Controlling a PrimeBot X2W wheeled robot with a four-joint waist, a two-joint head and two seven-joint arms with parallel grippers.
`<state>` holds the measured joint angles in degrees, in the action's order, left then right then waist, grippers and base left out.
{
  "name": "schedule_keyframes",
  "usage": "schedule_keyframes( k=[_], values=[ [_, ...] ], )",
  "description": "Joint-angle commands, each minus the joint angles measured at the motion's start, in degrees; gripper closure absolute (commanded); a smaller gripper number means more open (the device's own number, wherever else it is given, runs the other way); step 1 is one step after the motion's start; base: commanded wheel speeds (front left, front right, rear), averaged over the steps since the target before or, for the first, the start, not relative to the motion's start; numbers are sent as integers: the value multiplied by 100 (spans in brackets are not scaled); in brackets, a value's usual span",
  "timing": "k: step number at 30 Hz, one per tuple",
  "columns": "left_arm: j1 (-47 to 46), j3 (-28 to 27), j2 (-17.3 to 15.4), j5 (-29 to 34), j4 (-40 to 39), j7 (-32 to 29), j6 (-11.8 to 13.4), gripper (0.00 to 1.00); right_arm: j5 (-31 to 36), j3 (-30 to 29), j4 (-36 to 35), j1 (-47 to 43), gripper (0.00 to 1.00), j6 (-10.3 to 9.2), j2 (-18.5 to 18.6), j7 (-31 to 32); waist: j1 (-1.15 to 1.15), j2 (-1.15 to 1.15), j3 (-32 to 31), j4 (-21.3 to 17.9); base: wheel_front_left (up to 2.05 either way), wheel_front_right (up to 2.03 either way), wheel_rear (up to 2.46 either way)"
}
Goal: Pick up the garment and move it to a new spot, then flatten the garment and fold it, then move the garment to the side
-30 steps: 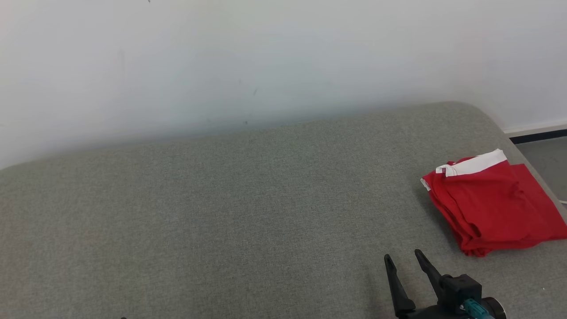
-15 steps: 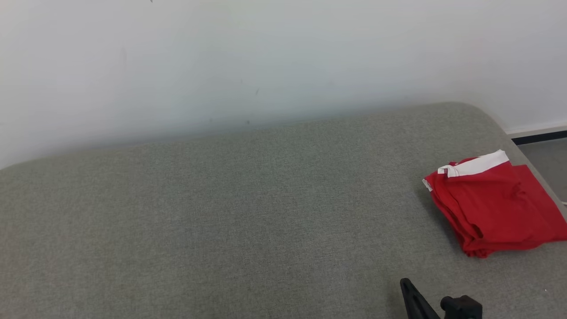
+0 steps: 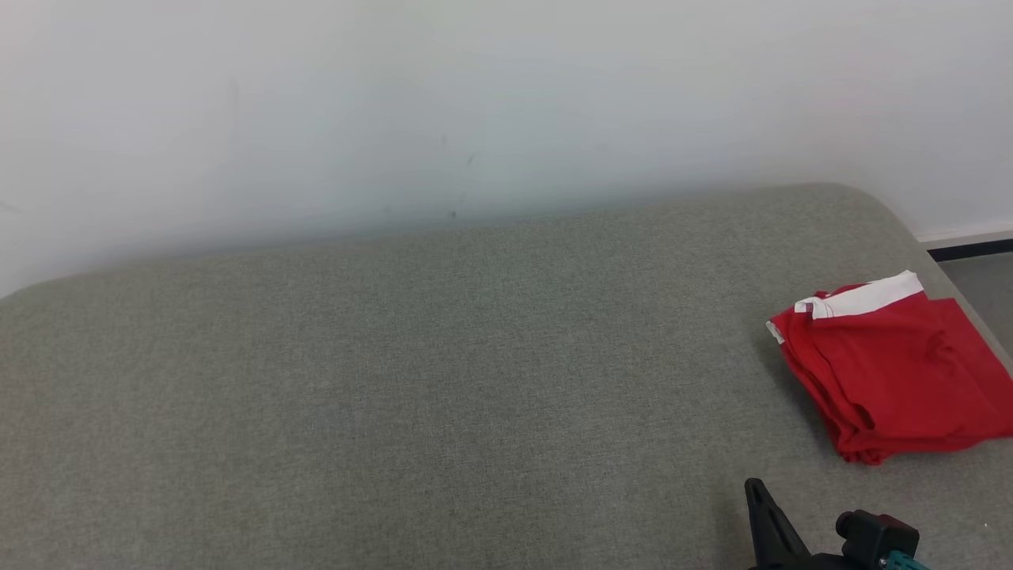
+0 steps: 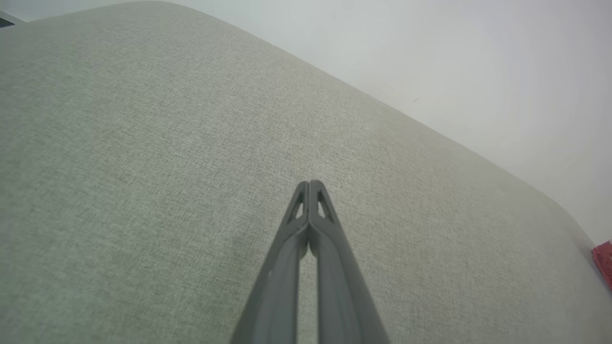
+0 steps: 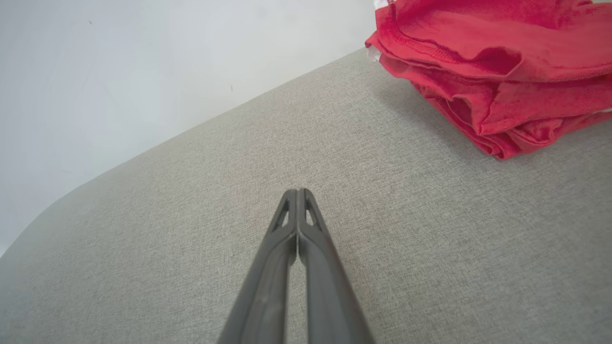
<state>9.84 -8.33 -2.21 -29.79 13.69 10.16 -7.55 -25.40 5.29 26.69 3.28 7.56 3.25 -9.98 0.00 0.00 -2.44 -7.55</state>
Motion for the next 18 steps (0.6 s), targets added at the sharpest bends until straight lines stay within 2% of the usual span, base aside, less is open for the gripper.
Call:
schedule_keyframes(
  k=[1,18],
  values=[
    [-161,-5,-33,-226,-77,-36,2,100,-218,-48,-126,136,100,-2,-2,45,0,0,4,9,0,0,0],
    [-514,40,-46,-1649,-57,-423,3,100,-1750,-318,-405,188,100,-4,-11,423,0,0,45,128,0,0,0]
  ],
)
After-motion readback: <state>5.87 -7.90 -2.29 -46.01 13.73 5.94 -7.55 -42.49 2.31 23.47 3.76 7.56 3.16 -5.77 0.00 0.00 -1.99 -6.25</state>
